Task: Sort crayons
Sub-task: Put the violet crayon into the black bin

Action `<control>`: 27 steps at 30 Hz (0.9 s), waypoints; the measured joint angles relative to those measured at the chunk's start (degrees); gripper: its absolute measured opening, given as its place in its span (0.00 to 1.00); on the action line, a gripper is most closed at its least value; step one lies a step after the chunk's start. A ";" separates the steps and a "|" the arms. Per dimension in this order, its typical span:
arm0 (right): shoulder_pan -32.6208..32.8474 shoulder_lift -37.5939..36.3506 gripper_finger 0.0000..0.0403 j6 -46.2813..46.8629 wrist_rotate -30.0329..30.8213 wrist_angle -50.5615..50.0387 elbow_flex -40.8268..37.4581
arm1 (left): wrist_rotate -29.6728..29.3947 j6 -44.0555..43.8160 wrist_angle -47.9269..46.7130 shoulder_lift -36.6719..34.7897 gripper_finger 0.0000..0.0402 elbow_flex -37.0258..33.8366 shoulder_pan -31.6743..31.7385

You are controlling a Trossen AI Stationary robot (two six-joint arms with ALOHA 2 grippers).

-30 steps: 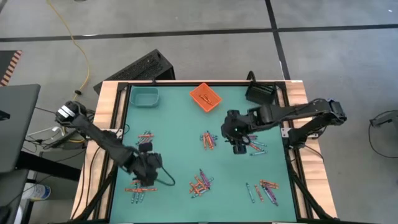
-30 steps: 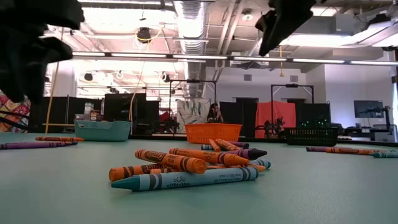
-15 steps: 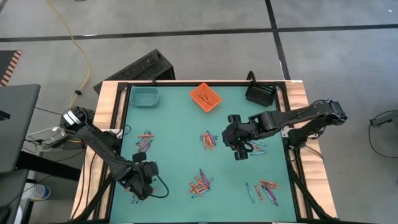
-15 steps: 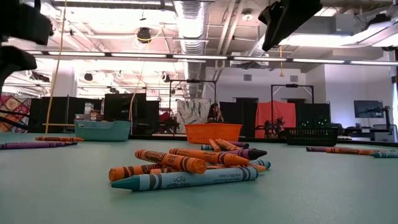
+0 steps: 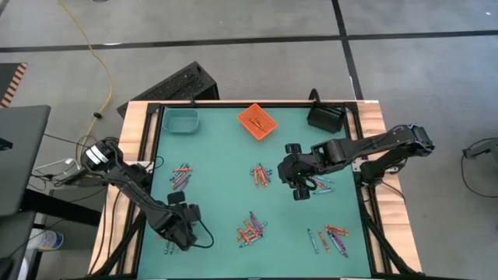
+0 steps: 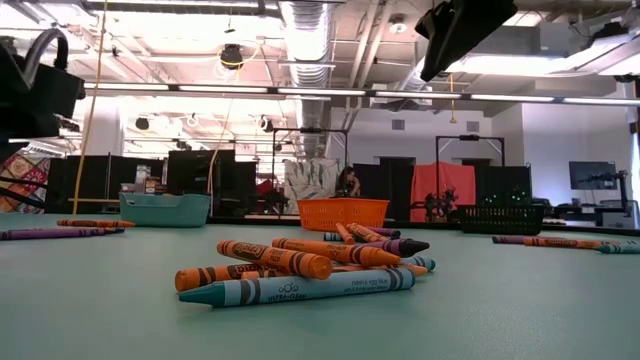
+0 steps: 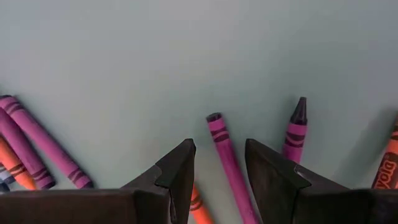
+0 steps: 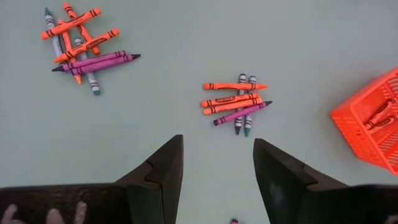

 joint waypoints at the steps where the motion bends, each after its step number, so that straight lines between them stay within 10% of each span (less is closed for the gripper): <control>1: 0.00 0.01 0.46 0.05 0.00 0.00 -0.01 | 0.40 0.37 0.66 0.00 0.32 -0.14 0.28; 12: 0.02 0.01 0.46 0.84 -0.01 0.02 -0.03 | 4.79 5.92 5.62 -0.39 0.03 -2.63 3.72; 27: 0.02 0.00 0.46 0.99 0.45 -1.64 -0.04 | -4.13 10.42 6.34 -8.27 0.00 -3.06 6.94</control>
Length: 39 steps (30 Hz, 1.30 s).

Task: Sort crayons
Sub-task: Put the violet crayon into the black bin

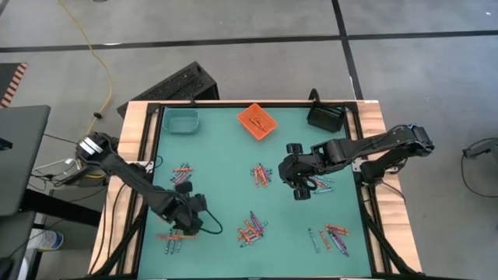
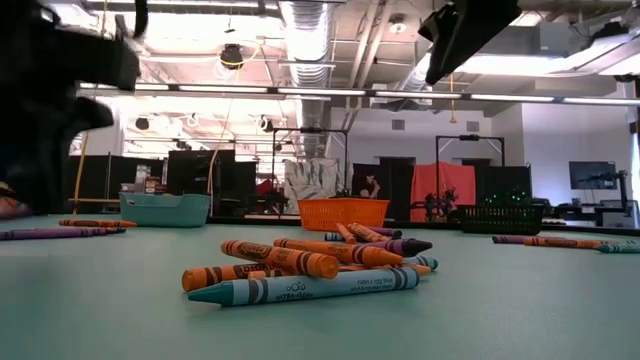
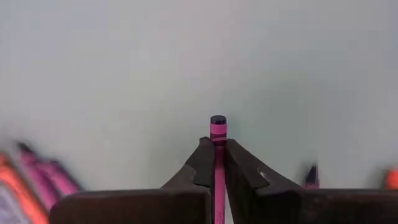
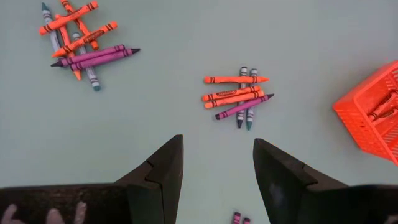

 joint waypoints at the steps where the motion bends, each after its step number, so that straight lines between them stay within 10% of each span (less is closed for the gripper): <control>1: 0.00 0.01 0.46 0.00 0.65 -0.26 0.00 | -0.49 0.59 0.02 -1.06 0.00 0.00 0.29; 20: 1.97 0.12 0.46 -9.50 4.38 21.78 0.00 | -22.16 41.16 26.78 -17.21 0.00 0.09 10.50; 39: 2.64 0.16 0.46 -18.91 -0.50 43.03 0.00 | -2.29 73.80 67.16 -17.06 0.00 0.14 17.48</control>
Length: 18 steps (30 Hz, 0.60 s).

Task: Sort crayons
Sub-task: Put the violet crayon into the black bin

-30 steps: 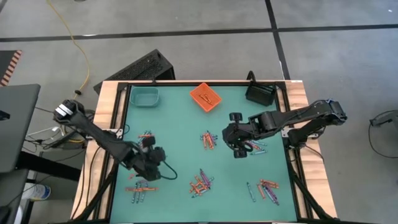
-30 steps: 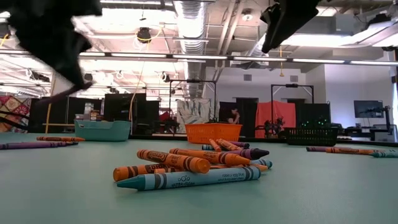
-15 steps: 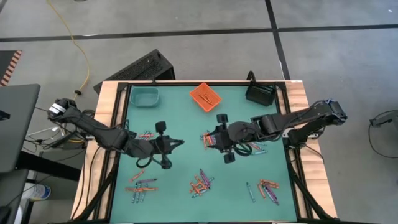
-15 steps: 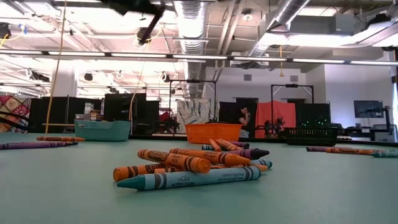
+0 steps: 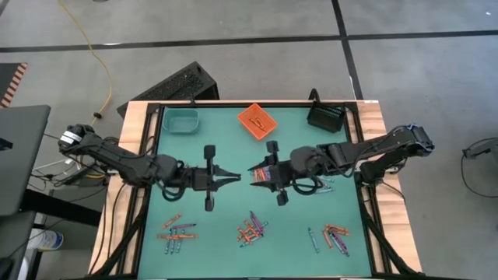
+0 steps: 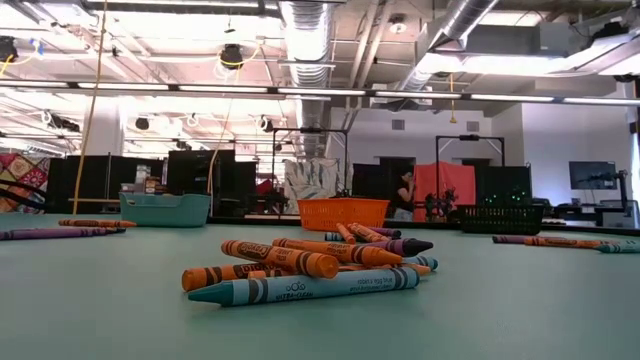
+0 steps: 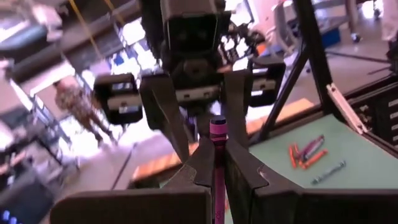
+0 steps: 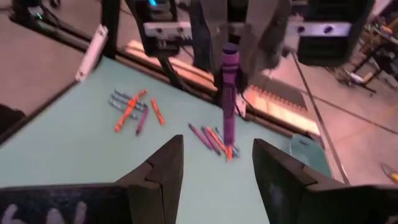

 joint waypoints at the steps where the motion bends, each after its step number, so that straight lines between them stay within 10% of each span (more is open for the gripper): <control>1: 0.01 0.00 0.46 -0.08 -0.46 0.75 0.00 | 1.35 0.70 0.60 0.00 0.00 0.00 0.35; 18: -2.62 5.48 0.38 -4.05 -2.36 13.51 -0.02 | 10.01 4.56 5.31 2.07 0.00 0.04 3.89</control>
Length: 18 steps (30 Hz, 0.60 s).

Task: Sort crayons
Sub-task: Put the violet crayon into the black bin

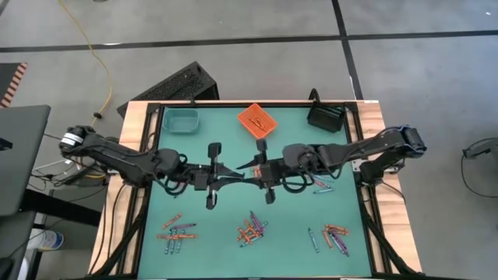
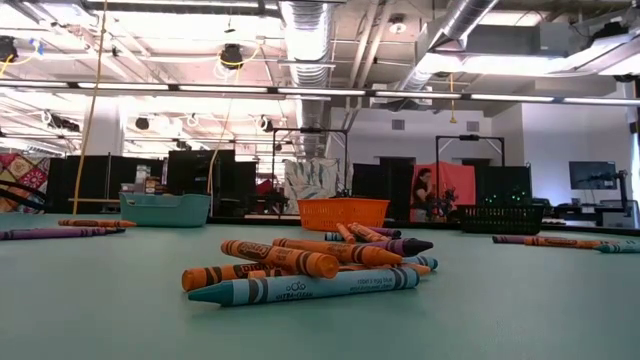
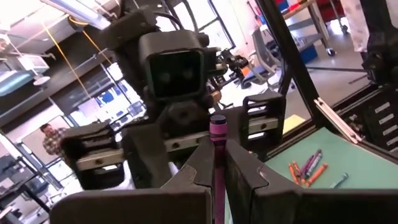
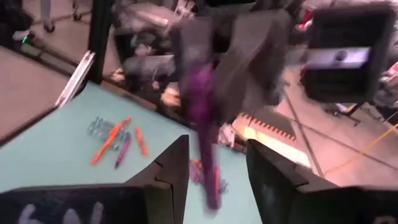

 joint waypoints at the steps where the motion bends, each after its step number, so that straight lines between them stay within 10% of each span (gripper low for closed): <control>1: -0.40 0.16 0.37 -0.07 0.02 0.23 0.09 | -0.03 0.06 0.10 0.36 0.00 0.00 0.02; 18: -0.78 0.88 0.18 -0.09 2.40 -5.64 -0.01 | -3.06 0.96 -4.62 0.36 0.00 0.02 -0.02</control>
